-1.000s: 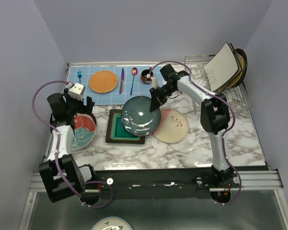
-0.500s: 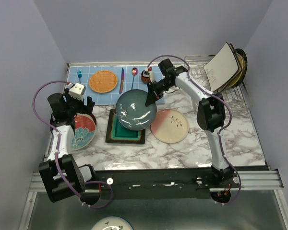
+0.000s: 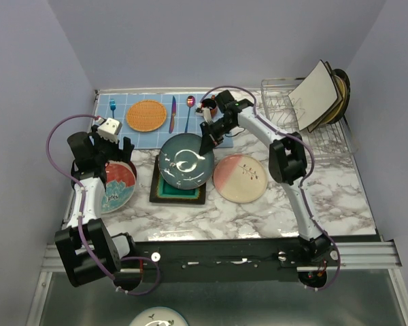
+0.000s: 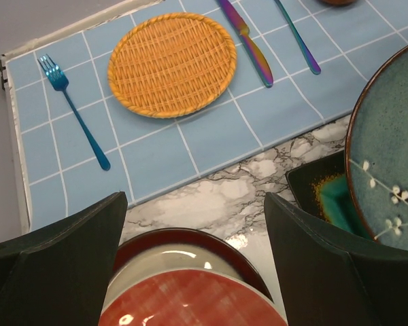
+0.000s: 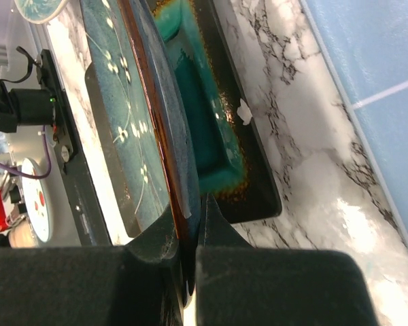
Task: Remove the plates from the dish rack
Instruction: Place the plate at the center of the board.
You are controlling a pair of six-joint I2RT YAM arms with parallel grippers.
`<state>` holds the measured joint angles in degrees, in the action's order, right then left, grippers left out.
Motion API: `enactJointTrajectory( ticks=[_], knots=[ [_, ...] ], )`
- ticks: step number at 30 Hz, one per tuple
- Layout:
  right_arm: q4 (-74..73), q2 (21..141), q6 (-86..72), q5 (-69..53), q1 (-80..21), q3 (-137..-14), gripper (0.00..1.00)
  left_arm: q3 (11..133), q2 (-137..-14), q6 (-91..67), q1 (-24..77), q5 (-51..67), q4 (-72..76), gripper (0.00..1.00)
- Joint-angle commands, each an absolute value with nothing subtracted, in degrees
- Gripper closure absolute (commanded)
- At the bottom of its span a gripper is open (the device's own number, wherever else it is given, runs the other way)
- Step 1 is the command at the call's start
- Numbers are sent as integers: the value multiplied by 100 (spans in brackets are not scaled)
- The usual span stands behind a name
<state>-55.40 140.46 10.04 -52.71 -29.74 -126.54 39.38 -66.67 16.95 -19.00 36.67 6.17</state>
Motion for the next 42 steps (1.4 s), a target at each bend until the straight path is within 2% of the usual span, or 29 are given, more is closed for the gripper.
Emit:
enactJointTrajectory(
  ticks=[1,24,42],
  knots=[
    [-5405,14115,686,-6082,-3129,-13078,99,3859,-6557,1845,-1881,3735,633,9],
    [-5247,14475,466,-5994,-3524,-13192,99,3850,-6451,2048,-1881,3709,545,10],
    [-5159,14484,492,-5819,-3604,-12806,99,3797,-6451,2136,-1881,3718,536,9]
  ],
)
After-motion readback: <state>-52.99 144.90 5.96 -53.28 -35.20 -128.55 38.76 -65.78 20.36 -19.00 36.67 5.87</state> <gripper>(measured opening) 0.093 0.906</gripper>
